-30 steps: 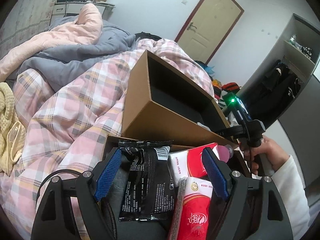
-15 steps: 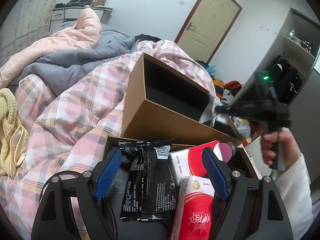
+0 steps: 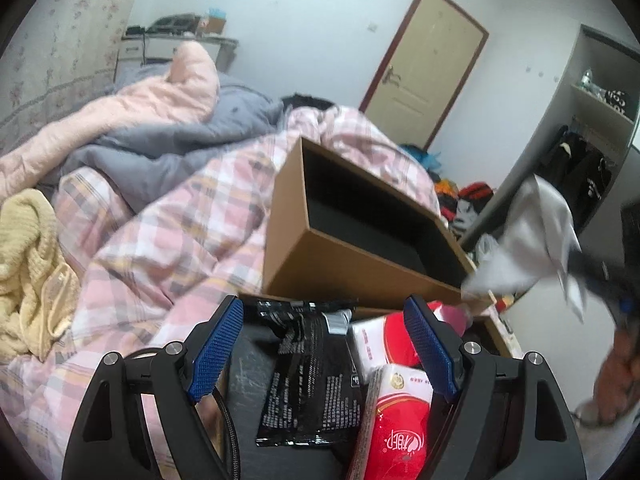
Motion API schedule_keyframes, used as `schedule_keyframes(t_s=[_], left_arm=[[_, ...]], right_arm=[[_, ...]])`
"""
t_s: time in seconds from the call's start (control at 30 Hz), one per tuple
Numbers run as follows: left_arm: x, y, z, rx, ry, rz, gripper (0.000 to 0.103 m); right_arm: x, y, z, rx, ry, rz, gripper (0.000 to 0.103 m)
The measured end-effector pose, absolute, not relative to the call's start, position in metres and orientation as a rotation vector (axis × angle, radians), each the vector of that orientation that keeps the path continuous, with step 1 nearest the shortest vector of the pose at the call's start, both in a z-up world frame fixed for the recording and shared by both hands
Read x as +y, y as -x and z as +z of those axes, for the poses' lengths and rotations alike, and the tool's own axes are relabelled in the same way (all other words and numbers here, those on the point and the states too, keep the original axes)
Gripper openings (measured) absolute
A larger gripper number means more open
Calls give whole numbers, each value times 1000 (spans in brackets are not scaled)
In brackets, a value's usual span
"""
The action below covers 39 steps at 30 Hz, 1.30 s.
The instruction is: Organize soft objects
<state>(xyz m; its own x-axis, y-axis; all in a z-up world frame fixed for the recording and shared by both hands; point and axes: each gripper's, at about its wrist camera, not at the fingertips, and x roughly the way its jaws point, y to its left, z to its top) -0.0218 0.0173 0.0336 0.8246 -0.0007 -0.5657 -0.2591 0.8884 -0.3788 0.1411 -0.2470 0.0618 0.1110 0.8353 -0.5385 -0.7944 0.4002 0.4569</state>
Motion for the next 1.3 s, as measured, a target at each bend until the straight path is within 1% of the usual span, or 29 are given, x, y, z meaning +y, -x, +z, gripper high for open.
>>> schedule_keyframes(t_s=[0.2,0.37,0.47,0.5,0.57,0.6,0.63,0.67,0.7,0.73,0.9,1.0,1.1,1.17,1.3], left_arm=[[28,30,39,542,483,185,80],[29,25,32,568,494,182,80],[30,27,32,572,492,186,80],[32,28,34,566,497,188,80],[37,30,35,556,517,195,80],[40,31,34,553,530,197,80],[43,31,33,555,546,201,80],[45,31,30,561,561,201,80],[46,29,28,572,572,197,80],[45,27,25,587,576,191,80],[31,21,22,613,499,206,80],[20,18,21,625,425,219,80],[13,16,19,633,370,227,80],[9,13,16,647,345,225,80],[4,11,13,655,304,246,80]], right_arm=[[-249,-122,30,815,-66,1232,5],[-249,-121,1,881,-28,1226,5],[-252,-115,-2,907,26,1218,5],[-252,-112,-3,918,63,1208,6],[-255,-107,0,929,138,1165,14],[-259,-106,2,923,154,1147,31],[-263,-107,6,909,157,1132,61],[-269,-108,12,881,140,1112,78],[-276,-109,15,850,114,1100,101],[-282,-111,20,821,81,1104,102],[-298,-124,35,776,-44,1092,103],[-290,-132,43,710,-15,957,102],[-278,-140,38,647,16,854,102],[-275,-150,26,654,-18,822,102],[-276,-168,1,747,-108,764,102]])
